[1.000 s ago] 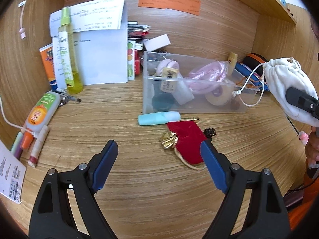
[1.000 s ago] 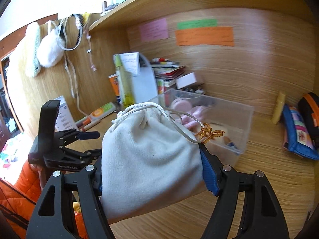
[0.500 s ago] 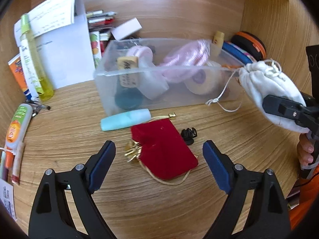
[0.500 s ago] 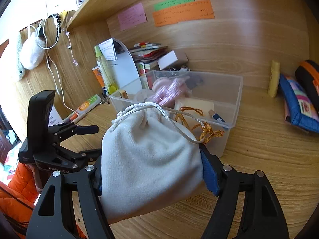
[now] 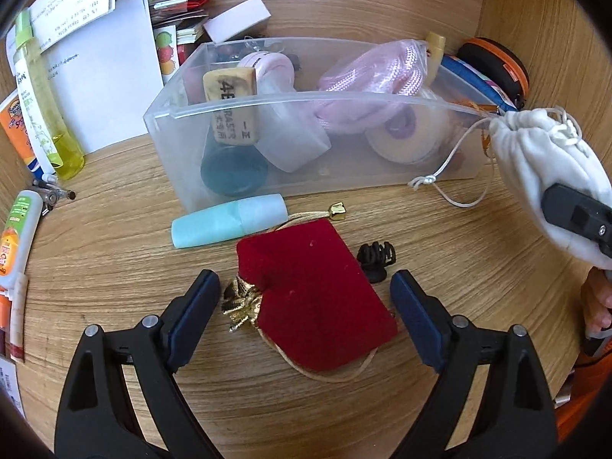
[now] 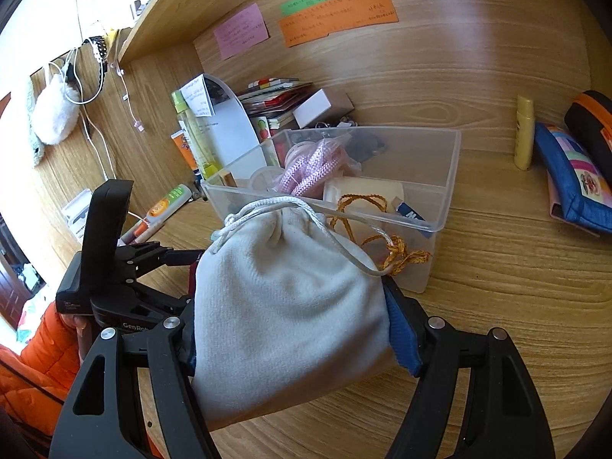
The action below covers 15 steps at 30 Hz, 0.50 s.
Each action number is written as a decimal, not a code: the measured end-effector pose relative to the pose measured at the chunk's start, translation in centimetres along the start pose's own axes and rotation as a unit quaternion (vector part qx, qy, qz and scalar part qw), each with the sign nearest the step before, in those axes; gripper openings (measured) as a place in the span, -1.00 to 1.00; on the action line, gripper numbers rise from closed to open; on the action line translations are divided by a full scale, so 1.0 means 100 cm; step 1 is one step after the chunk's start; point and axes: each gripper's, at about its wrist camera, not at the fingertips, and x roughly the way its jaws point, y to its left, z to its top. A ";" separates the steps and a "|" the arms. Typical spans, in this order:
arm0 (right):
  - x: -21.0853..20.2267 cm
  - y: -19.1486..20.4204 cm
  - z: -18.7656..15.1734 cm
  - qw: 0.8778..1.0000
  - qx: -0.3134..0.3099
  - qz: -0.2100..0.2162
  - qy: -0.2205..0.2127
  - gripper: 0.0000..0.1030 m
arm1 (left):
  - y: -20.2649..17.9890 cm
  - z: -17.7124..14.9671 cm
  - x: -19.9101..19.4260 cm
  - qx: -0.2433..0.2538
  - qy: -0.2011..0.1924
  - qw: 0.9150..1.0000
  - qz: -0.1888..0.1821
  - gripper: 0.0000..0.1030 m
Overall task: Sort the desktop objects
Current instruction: 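Grasp the red velvet pouch by its gold bow with the left tool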
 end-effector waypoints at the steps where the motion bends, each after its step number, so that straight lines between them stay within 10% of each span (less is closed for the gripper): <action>1: 0.001 0.000 0.000 1.000 0.000 0.000 0.002 0.38 | 0.000 0.000 0.000 0.000 0.000 1.000 0.000 0.77; 5: 0.004 0.001 -0.002 1.000 -0.004 -0.004 0.011 0.38 | -0.001 -0.001 0.000 -0.002 -0.001 1.000 0.005 0.74; 15: 0.003 0.001 -0.002 1.000 -0.004 -0.002 0.011 0.38 | 0.008 -0.005 -0.007 -0.018 -0.022 1.000 -0.002 -0.10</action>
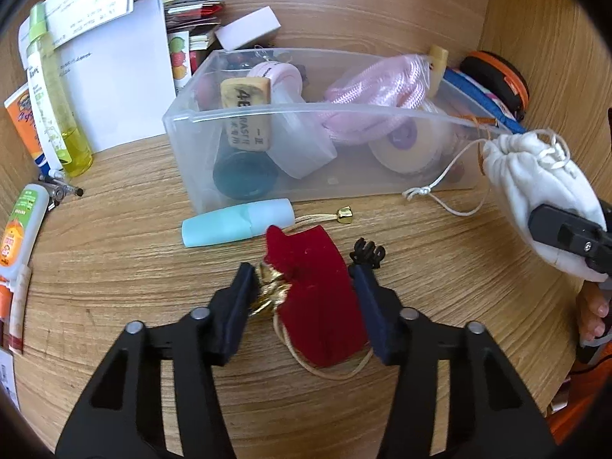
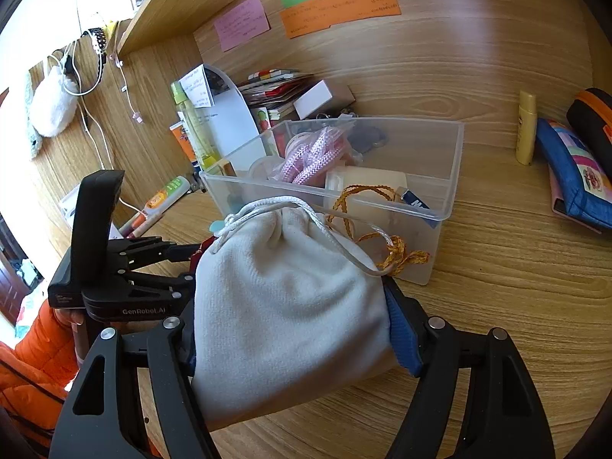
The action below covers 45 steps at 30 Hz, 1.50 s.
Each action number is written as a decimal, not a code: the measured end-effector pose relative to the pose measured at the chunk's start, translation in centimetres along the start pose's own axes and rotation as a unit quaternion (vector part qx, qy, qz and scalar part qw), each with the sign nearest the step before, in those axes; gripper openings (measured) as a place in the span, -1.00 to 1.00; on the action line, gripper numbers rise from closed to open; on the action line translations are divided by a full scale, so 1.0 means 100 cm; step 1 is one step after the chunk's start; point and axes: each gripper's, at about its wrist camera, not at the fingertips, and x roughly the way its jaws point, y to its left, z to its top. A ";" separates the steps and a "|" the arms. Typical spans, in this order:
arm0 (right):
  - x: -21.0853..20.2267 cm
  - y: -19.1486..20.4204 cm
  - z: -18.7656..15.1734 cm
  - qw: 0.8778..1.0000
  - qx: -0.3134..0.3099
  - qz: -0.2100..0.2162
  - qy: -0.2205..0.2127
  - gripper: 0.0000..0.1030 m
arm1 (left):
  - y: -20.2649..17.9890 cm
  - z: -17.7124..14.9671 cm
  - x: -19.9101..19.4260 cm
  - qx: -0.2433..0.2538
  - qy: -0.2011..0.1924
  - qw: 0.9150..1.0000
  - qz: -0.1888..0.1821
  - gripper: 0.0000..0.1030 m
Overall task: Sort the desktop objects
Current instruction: 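Grasp the red velvet pouch by its gold bow with the left tool, then carry the red pouch and white pouch over the clear box with both tools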
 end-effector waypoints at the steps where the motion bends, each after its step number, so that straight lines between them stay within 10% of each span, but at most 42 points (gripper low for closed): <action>1: 0.000 0.000 0.000 1.000 0.000 0.000 0.000 0.38 | 0.001 -0.001 -0.001 -0.004 -0.002 1.000 -0.002 -0.12; 45: -0.012 0.017 0.081 0.997 -0.025 -0.022 -0.070 0.38 | 0.020 0.061 -0.100 -0.031 -0.194 0.978 -0.063 -0.35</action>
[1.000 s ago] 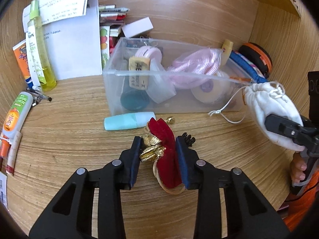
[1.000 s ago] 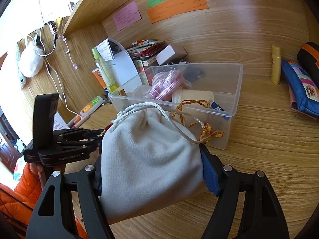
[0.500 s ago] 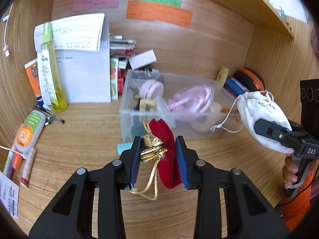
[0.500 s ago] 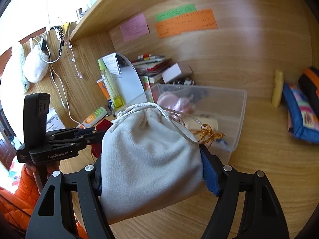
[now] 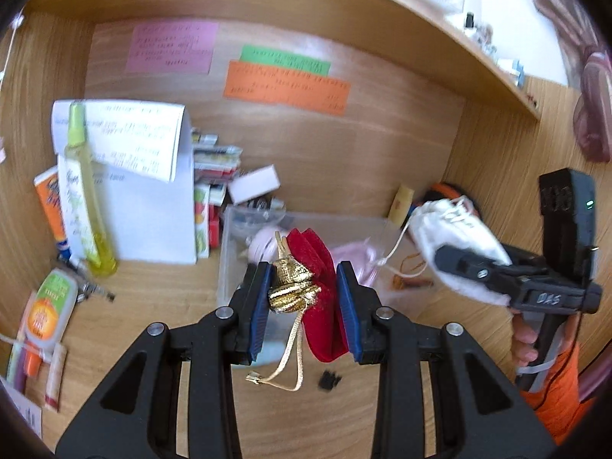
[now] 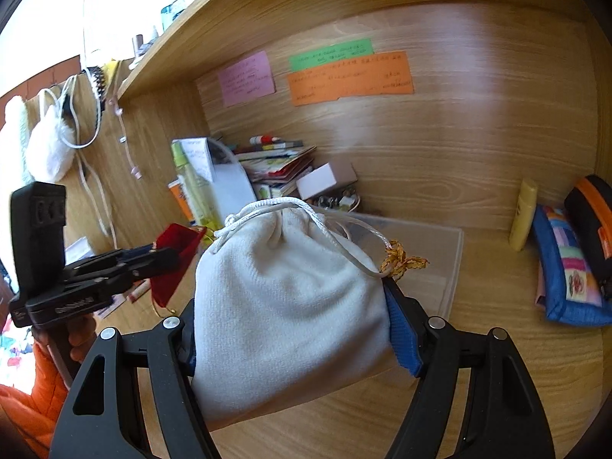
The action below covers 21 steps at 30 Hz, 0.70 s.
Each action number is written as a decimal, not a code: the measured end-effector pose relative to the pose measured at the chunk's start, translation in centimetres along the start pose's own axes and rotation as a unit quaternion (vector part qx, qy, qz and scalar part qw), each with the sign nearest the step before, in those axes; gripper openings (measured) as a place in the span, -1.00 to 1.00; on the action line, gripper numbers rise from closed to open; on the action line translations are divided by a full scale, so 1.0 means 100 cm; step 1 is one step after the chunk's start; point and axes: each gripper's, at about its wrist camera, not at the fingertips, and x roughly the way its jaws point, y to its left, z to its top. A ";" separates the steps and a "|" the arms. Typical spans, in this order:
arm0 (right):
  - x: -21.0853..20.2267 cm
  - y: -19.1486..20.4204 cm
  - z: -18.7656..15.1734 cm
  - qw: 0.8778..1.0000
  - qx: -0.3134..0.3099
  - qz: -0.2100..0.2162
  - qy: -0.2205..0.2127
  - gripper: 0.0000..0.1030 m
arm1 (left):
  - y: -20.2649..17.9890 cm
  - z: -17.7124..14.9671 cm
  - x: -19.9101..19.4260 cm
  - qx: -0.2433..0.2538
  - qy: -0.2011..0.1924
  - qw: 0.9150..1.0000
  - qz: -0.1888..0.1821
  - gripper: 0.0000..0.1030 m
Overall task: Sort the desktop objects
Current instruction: 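Carry the red pouch and white pouch over the clear box with both tools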
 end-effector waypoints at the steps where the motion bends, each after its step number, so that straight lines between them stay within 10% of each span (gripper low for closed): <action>1: 0.002 -0.001 0.004 1.000 0.000 -0.006 -0.001 0.38 | 0.000 0.004 0.000 0.001 -0.005 1.000 -0.003 -0.35; 21: 0.056 -0.003 0.045 0.997 -0.003 -0.072 -0.007 0.38 | -0.001 0.063 0.075 -0.039 0.004 0.999 -0.028 -0.34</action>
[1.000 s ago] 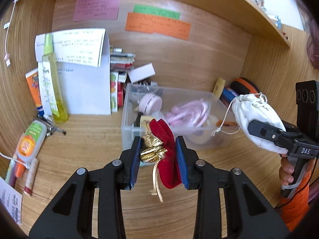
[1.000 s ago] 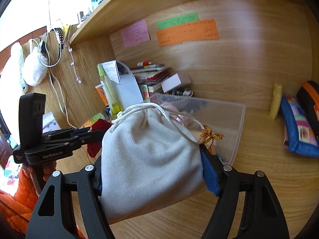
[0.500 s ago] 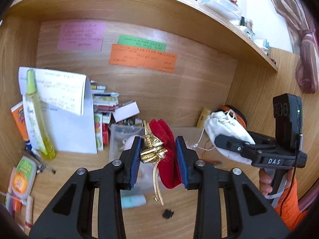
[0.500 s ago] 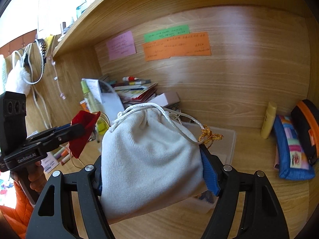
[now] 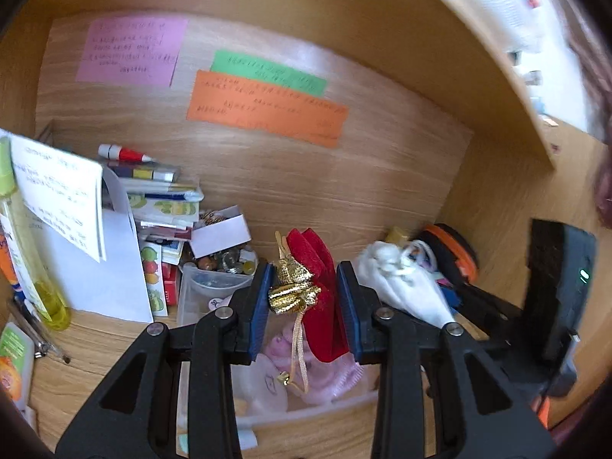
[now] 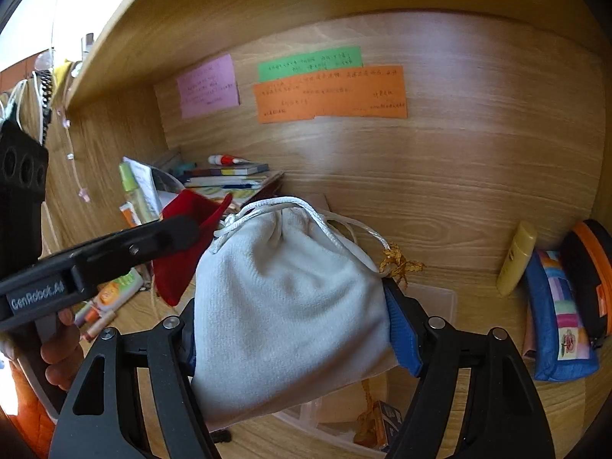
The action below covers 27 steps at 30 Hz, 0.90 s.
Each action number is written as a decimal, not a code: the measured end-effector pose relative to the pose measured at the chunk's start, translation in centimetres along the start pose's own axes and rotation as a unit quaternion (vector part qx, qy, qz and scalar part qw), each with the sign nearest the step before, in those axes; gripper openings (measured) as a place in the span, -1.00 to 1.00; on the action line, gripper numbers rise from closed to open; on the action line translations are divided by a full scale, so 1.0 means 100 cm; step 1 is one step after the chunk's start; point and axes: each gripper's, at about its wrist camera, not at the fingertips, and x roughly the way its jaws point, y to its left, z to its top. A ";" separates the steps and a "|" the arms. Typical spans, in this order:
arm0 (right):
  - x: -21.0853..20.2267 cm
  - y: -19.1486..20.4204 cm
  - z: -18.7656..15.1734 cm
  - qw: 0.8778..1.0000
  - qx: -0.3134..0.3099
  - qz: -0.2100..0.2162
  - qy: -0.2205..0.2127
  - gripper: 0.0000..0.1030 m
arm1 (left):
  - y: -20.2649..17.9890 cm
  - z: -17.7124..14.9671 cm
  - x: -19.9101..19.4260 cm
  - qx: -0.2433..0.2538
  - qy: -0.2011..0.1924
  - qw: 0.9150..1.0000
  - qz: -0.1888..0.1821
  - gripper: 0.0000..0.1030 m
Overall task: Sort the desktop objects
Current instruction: 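Carry the red pouch and white pouch over the clear box with both tools, then open both tools to release the two pouches into the clear box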
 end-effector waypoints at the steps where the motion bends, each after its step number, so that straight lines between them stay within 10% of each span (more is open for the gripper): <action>1: 0.002 -0.003 -0.002 1.000 0.005 -0.007 -0.002 0.38 | 0.002 -0.001 0.010 -0.004 0.011 1.000 0.007 -0.34; 27: 0.056 -0.047 -0.028 0.993 0.063 -0.060 0.077 0.40 | 0.023 -0.029 0.075 -0.057 0.113 0.992 -0.015 -0.22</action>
